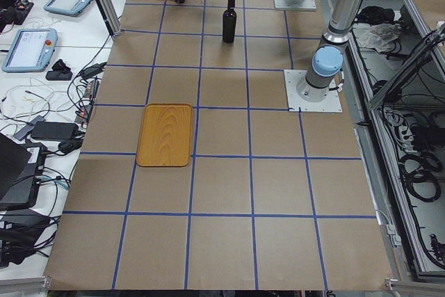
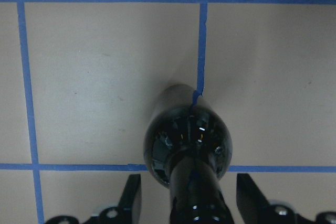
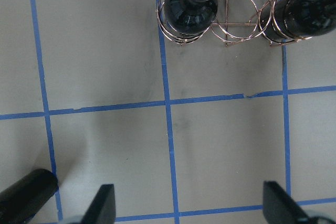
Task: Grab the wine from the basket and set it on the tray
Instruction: 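Close the left gripper on the bottle neck and lift it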
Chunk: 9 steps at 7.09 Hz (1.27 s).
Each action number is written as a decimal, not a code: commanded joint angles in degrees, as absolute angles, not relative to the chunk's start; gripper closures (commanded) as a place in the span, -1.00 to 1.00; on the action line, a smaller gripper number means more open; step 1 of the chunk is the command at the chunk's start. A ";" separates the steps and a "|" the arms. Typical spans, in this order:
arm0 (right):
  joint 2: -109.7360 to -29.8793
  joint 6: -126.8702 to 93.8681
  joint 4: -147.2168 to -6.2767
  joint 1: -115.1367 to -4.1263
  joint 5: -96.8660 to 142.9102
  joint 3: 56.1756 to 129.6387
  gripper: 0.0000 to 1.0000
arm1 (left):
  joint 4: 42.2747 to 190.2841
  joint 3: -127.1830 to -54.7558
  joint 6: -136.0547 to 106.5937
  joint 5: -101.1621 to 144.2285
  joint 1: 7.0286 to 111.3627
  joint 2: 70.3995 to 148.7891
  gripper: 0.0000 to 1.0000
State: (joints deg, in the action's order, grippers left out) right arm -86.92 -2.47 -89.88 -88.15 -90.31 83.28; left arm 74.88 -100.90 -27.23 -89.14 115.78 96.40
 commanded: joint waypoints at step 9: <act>-87.19 -2.55 -90.35 -88.15 -90.18 83.50 -1.00 | 79.96 -94.85 -19.37 -89.91 105.26 91.15 1.00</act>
